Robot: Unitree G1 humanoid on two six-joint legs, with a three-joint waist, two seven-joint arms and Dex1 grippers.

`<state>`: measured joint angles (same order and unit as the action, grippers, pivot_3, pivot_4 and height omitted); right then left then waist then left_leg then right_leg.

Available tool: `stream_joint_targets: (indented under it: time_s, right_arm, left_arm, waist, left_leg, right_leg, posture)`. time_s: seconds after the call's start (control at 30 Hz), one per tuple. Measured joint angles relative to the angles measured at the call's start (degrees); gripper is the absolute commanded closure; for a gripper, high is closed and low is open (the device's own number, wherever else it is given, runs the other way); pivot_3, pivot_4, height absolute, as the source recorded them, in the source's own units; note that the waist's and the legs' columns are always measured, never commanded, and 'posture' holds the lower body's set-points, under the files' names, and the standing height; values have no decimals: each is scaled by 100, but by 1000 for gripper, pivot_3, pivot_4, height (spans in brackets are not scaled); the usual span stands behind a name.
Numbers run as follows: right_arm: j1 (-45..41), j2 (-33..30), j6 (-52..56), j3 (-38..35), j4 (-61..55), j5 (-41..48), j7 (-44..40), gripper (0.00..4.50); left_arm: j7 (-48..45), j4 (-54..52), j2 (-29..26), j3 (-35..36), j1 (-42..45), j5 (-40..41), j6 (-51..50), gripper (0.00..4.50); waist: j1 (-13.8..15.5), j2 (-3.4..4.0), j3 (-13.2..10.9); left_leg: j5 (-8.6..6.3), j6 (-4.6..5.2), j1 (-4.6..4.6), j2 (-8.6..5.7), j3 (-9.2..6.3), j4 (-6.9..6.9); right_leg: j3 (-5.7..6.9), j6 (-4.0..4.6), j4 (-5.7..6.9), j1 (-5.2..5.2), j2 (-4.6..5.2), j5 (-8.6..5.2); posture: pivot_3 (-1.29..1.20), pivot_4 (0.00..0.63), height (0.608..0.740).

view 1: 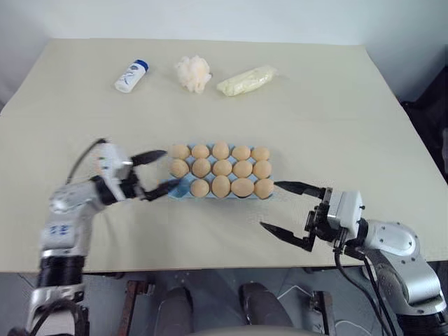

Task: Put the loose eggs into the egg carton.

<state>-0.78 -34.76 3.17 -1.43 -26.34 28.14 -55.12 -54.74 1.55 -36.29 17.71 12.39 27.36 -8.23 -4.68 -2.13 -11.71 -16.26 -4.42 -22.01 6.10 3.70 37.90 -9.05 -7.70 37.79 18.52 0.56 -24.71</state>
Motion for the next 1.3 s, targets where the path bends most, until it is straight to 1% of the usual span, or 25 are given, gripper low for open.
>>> stream_joint_targets:
  time_s: [0.13, 0.2, 0.33, 0.47, 0.57, 0.63, 0.8, 0.83, 1.03, 1.1, 1.17, 1.27, 1.3]
  right_arm:
    - [-142, 92, 21, 187, 184, 20, -121, 0]
    - [-208, 101, 19, 302, 250, 10, -210, 0]
    - [-343, 119, -32, 395, 376, 0, -355, 0]
    - [-441, 119, -45, 419, 455, -2, -446, 0]
    - [-493, 119, -51, 420, 457, -2, -473, 0]
    - [-496, 119, -51, 423, 476, -5, -489, 0]
    - [-529, 117, -35, 426, 514, -40, -492, 0]
    - [-525, 117, -31, 423, 513, -43, -491, 0]
    - [-536, 116, 45, 423, 518, -103, -441, 0]
    - [-559, 128, 59, 431, 514, -116, -400, 0]
    - [-547, 140, 62, 434, 513, -129, -373, 0]
    - [-500, 155, 61, 441, 497, -168, -326, 0]
    - [-482, 158, 61, 441, 495, -170, -312, 0]
  left_arm:
    - [232, -200, -29, 613, -1080, 92, -107, 99]
    - [420, -306, 24, 986, -1480, 288, -282, 99]
    - [705, -328, 120, 1640, -2037, 424, -270, 99]
    - [918, -240, 334, 1728, -2246, 289, 40, 99]
    - [1106, -153, 371, 1693, -2109, 142, 222, 99]
    - [1201, -94, 372, 1552, -1859, 63, 293, 99]
    - [1532, 325, 421, 1108, -800, -196, 483, 99]
    - [1591, 437, 472, 1031, -611, -224, 501, 99]
    - [2012, 1508, 738, 423, 305, -667, 663, 99]
    - [2225, 1929, 753, 333, 584, -869, 756, 99]
    - [2256, 2110, 815, 292, 725, -894, 792, 99]
    - [2243, 2208, 853, 231, 804, -896, 862, 645]
    - [2231, 2220, 853, 220, 813, -896, 870, 982]
  waist:
    - [26, -1, -2]
    - [44, -4, -4]
    - [42, -4, -4]
    - [73, -5, -3]
    - [105, -5, -3]
    - [141, -5, -3]
    - [151, -6, -3]
    - [149, -5, -2]
    - [126, -6, -3]
    - [128, -6, -3]
    - [128, -6, -3]
    - [142, -6, -3]
    - [144, -6, -3]
  left_leg:
    - [-4, 1, -4, -4, -2, -3]
    - [-6, 4, -6, -3, -5, -2]
    - [-10, 12, -3, -8, -1, -2]
    - [-18, 27, -3, -10, -2, -2]
    - [-18, 29, -3, -9, -2, -1]
    - [-18, 28, -3, -10, -2, -1]
    - [-15, 23, -4, -10, 1, 1]
    - [-6, 8, -3, -11, 2, 1]
    - [-5, 2, -4, -2, 6, -1]
    - [-5, 2, -5, 0, 7, -1]
    - [-5, 1, -5, 0, 15, 0]
    - [-5, 1, -5, 1, 14, 2]
    - [-5, 1, -5, 1, 14, 2]
  right_leg:
    - [8, 0, -9, 0, 8, 0]
    - [11, 0, -10, -1, 7, 0]
    - [7, 2, -14, -8, 6, -1]
    - [8, 4, -20, -10, 7, 0]
    - [9, 6, -20, -9, 5, 1]
    - [9, 6, -20, -9, 5, 1]
    - [10, 5, -19, -7, 6, 1]
    - [9, 4, -19, -7, 6, 2]
    - [12, 1, -8, 11, 0, 3]
    - [11, 1, -8, 12, 0, 3]
    - [11, -2, -8, 11, 4, 5]
    - [13, -3, -6, 11, 5, 5]
    - [13, -3, -4, 11, 4, 5]
  posture:
    - [0, 150, 740]
    - [0, 150, 740]
    - [0, 150, 740]
    - [0, 150, 740]
    - [0, 150, 740]
    - [0, 150, 740]
    - [0, 150, 740]
    - [0, 150, 740]
    - [0, 150, 740]
    - [0, 150, 740]
    - [0, 150, 740]
    - [0, 150, 740]
    - [0, 150, 740]
